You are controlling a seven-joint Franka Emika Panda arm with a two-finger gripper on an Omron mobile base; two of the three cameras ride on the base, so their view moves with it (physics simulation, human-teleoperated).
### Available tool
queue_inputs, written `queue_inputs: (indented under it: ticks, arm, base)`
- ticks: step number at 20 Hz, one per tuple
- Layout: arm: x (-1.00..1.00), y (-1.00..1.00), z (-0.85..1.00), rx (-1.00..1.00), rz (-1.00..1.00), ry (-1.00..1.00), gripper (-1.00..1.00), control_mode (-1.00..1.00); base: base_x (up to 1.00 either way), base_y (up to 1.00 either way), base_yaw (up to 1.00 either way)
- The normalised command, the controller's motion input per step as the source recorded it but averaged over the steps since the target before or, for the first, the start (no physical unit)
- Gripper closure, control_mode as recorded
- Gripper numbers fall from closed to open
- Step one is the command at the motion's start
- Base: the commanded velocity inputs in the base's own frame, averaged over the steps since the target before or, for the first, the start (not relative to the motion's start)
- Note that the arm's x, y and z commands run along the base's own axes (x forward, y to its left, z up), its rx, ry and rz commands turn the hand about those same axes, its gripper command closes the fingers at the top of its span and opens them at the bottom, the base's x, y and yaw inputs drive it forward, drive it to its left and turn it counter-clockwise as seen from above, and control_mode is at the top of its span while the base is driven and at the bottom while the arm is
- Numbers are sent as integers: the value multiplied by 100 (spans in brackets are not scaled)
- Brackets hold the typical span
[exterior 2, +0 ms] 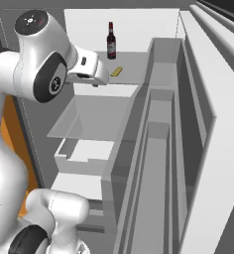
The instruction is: Pick the egg and butter from the fridge and place them by the bowl for mixing.
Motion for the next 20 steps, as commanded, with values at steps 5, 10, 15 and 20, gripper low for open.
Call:
queue_inputs:
  ticks: [5, 10, 15, 20]
  arm:
    - [57, 0, -1, 0, 0, 0, -100, -100]
    - [38, 0, -4, 0, 0, 0, -100, -100]
    - [33, 0, 0, 0, 0, 4, -100, -100]
    - [34, 0, 0, 0, 0, 3, -100, -100]
  base:
    - [0, 0, 0]
    - [0, 0, 0]
    - [0, 0, 0]
    - [0, 0, 0]
